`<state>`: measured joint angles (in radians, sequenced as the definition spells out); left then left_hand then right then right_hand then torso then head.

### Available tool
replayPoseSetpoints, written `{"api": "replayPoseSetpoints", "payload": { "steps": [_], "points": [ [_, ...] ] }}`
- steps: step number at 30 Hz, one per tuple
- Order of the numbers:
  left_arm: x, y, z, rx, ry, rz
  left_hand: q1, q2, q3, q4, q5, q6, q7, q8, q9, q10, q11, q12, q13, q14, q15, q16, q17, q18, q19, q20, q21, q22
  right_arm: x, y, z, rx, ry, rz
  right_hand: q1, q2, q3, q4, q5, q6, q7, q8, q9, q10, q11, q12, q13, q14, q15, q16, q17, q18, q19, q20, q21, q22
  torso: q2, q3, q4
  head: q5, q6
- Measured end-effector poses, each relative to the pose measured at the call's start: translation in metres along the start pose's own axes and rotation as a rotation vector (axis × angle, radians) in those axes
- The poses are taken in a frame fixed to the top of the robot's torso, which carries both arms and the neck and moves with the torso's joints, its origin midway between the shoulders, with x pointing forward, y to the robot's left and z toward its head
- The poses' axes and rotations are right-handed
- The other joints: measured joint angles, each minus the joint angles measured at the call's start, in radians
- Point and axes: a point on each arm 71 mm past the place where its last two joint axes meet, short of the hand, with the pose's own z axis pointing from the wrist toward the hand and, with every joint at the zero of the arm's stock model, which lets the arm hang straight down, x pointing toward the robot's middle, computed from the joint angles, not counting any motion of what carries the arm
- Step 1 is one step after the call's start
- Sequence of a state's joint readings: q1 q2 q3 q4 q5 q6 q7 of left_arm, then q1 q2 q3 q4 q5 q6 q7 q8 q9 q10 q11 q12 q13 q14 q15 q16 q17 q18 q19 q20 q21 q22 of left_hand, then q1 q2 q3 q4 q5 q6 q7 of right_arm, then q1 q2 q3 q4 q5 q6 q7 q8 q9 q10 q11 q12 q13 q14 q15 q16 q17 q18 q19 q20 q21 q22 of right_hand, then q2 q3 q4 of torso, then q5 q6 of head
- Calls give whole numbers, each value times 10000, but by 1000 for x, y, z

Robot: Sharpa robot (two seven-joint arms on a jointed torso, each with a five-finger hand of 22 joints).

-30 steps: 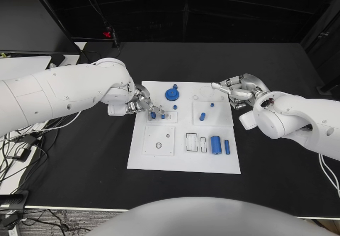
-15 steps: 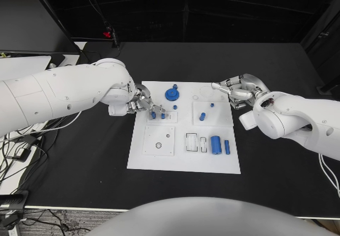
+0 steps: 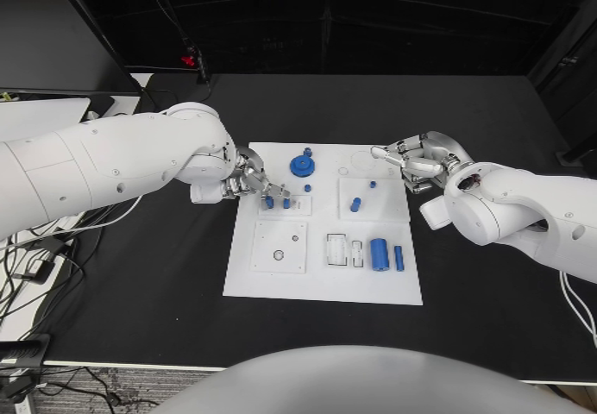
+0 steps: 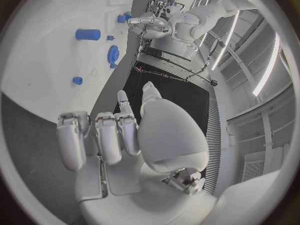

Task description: Assemble the parts on the task board

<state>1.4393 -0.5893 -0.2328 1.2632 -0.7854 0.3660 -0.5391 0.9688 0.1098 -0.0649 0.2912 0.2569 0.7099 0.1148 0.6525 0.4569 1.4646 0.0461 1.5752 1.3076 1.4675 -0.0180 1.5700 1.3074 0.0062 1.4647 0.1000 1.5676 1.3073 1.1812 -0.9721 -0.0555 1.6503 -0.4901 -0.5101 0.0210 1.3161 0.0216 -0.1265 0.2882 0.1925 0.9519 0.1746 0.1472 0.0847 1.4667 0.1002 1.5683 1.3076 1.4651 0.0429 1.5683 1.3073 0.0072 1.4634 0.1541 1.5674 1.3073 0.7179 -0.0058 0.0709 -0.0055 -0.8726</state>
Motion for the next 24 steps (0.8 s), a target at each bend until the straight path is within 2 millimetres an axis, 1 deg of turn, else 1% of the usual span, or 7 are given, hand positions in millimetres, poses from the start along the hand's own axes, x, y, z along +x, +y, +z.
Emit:
{"api": "replayPoseSetpoints", "payload": {
  "steps": [4, 9, 24],
  "points": [
    [0, 0, 0, -23, 10, 8, 0, 0, 0, 0, 0, 0, 0, 0, 2, 0, 0, 0, 0, 0, 0, 0, 0, -1, 0, 0, 0, 0, 0, 0, 0, 5, 3, 1, 0, 0, -54, -2, 0, -31, -31, 66, 9, 0, 0, 0, 0, 0, 0, 0, 0, 0, 0, 0, 0, 0, 0, 0, 0, 12, 0],
    [0, 0, 0, -64, 18, 14, 54, 54, 0, 0, 38, 0, 0, 2, 8, 0, 0, 0, 0, 0, 0, 0, 0, 0, 0, 0, 0, 0, 0, 0, 0, 9, 6, 1, 0, 0, -54, -2, 0, -31, -31, 66, 8, 0, 0, 0, 0, 0, 0, 0, 0, 0, 0, 0, 0, 0, -1, 4, -2, 12, 0],
    [-1, 2, 0, -87, -66, -51, 54, 53, -57, 2, 38, 1, -1, 39, 7, 0, 0, 0, 0, 0, 0, 0, 0, 0, 0, 0, 0, 0, 0, 0, 0, 10, 10, 2, 0, 0, -53, -2, 0, -31, -31, 65, 7, 0, 0, 0, 0, 0, 0, 0, 0, 0, 0, 0, 0, 0, -2, 2, -6, 9, 0]
  ]
}}
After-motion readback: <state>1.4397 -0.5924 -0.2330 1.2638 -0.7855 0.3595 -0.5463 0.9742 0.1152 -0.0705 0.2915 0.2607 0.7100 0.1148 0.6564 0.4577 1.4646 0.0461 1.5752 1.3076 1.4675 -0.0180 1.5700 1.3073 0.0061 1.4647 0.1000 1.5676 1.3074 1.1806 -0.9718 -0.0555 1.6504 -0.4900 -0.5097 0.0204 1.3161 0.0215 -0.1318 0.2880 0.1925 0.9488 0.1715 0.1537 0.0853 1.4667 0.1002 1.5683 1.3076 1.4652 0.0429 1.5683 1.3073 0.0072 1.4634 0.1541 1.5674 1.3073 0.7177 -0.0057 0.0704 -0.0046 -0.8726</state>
